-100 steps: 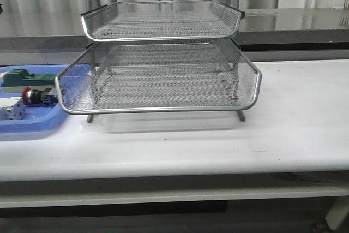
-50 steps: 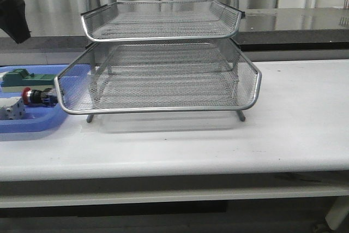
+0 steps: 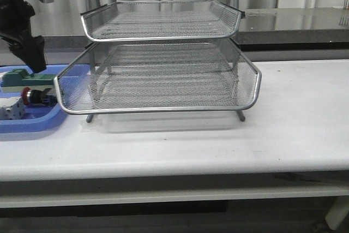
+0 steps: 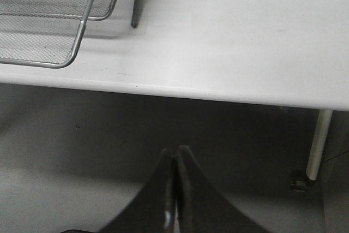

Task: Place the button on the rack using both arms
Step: 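Lower the left gripper onto the red-capped button in the blue tray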

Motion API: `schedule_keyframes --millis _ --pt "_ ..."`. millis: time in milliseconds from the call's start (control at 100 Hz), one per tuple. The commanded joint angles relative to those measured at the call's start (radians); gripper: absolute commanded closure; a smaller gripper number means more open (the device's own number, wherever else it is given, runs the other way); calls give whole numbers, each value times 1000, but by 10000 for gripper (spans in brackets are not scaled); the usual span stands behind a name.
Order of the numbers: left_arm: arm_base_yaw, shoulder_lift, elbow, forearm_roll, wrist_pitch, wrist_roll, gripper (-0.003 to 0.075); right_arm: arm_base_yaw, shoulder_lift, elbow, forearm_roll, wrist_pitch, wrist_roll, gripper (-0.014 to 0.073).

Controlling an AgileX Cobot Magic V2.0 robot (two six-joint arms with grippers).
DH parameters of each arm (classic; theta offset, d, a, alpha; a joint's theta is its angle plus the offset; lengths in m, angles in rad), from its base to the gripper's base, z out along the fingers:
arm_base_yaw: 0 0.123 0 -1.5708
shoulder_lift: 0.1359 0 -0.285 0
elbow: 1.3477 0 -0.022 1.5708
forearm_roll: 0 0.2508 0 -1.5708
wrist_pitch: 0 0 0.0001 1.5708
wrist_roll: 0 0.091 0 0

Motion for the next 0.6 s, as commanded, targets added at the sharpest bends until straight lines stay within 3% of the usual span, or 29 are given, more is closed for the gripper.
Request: schedule_keyframes --millis 0,590 --pt "2 -35 -53 -3 -23 5 80 -6 2 -24 1 -57 -3 662" --pt "-9 69 -59 -8 -36 45 80 -6 2 -24 1 -56 -3 662"
